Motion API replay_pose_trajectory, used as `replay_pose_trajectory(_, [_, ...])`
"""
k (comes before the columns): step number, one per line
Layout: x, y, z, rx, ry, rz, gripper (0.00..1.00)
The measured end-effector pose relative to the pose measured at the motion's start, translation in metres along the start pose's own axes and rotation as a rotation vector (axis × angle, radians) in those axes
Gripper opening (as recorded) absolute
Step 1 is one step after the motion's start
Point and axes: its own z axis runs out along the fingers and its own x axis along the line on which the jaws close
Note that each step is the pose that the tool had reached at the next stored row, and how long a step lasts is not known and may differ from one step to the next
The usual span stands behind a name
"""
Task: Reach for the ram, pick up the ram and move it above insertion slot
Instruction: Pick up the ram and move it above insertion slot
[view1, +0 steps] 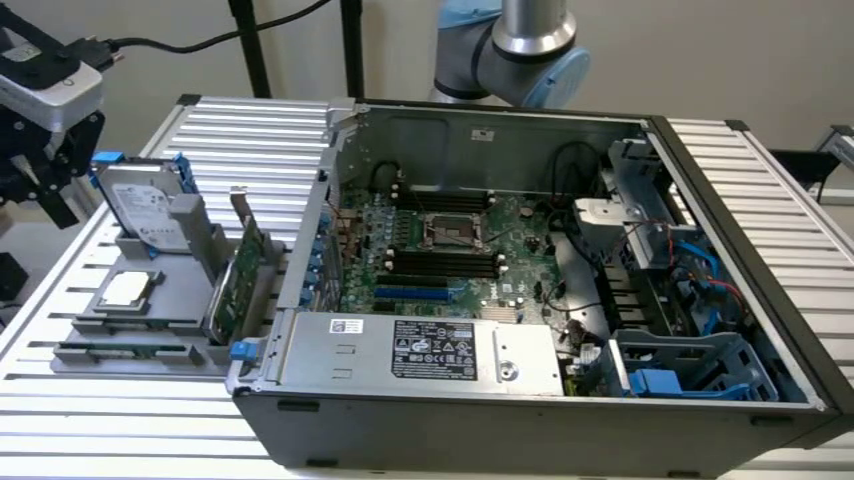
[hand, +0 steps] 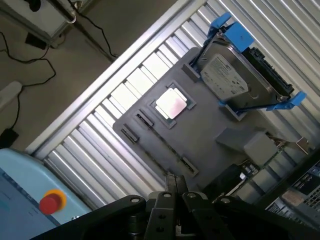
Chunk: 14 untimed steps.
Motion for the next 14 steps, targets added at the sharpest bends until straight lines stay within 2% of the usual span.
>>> replay_pose_trajectory(14, [0.0001, 0.0001, 0.0000, 0.0007, 0.0107, -0.253, 0.11])
